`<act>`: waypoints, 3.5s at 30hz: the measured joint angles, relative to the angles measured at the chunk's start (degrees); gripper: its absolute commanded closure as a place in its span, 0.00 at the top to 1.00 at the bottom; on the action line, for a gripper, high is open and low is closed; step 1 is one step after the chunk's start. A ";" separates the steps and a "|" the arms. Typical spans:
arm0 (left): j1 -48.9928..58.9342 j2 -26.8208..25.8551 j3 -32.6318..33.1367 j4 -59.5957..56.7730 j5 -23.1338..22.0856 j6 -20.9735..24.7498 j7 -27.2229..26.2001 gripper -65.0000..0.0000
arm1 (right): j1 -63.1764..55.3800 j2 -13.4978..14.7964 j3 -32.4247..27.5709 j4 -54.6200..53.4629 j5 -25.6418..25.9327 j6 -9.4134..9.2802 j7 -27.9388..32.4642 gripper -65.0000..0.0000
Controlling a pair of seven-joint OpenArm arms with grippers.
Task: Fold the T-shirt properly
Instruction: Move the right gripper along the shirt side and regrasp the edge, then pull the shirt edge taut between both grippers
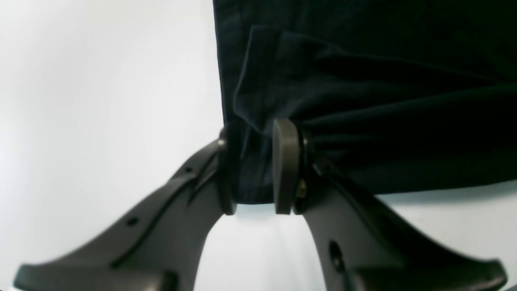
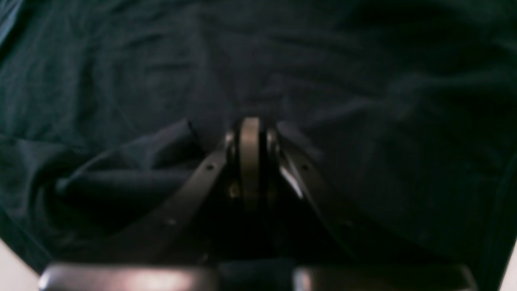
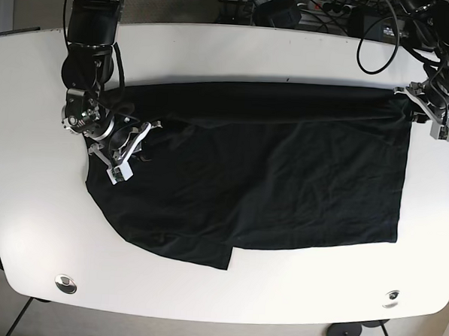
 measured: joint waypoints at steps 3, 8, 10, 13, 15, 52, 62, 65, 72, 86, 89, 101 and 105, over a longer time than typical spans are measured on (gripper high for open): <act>0.00 0.00 0.11 0.00 0.02 0.00 0.02 0.18 | -1.05 -0.66 4.70 7.43 0.02 -0.04 -0.85 0.03; 0.04 0.00 0.15 0.00 0.04 0.00 0.02 0.18 | -0.44 -1.84 6.16 17.07 0.17 0.20 -5.75 0.03; 0.04 0.00 0.15 0.00 0.02 0.00 0.02 0.18 | 1.03 -1.75 6.40 17.66 0.11 0.17 -6.78 0.03; 0.04 0.02 0.15 0.00 0.02 0.00 0.02 0.18 | 3.19 -1.64 6.62 17.66 -0.07 0.02 -7.63 0.03; 0.20 0.00 0.15 -0.02 0.00 0.00 0.02 0.18 | 5.25 -1.64 6.56 17.66 0.15 0.20 -7.56 0.03; -2.32 -0.13 3.26 -3.63 -0.17 0.31 -3.28 0.43 | -11.76 -1.92 26.67 7.50 1.01 4.39 -8.85 0.72; -0.31 2.03 3.76 -6.60 5.88 5.05 -9.51 0.43 | -11.78 -3.85 26.47 7.41 1.20 4.46 -9.03 0.05; -0.07 1.60 4.76 -10.08 5.86 2.82 -11.02 0.43 | -11.78 -3.89 26.47 7.41 1.09 4.46 -9.01 0.05; 0.76 0.96 5.05 -14.67 4.76 2.36 -17.25 0.40 | -11.78 -3.85 26.51 7.32 1.20 4.48 -9.01 0.04; 8.33 1.73 2.75 -9.14 7.58 -0.22 -17.25 0.00 | -17.73 -4.15 30.40 10.58 2.54 4.96 -8.85 0.03; 11.96 2.82 1.03 -5.95 7.56 -0.90 -15.96 0.00 | -24.63 -4.15 31.06 15.69 2.73 4.96 -8.90 0.03; 14.62 3.87 0.68 0.92 10.97 0.02 -9.81 0.42 | -34.40 -5.46 30.99 23.32 7.58 4.07 -10.43 0.54; 9.35 3.45 2.58 3.37 10.78 -0.20 -4.72 0.40 | -33.33 -5.33 31.15 29.35 7.63 4.07 -9.97 0.89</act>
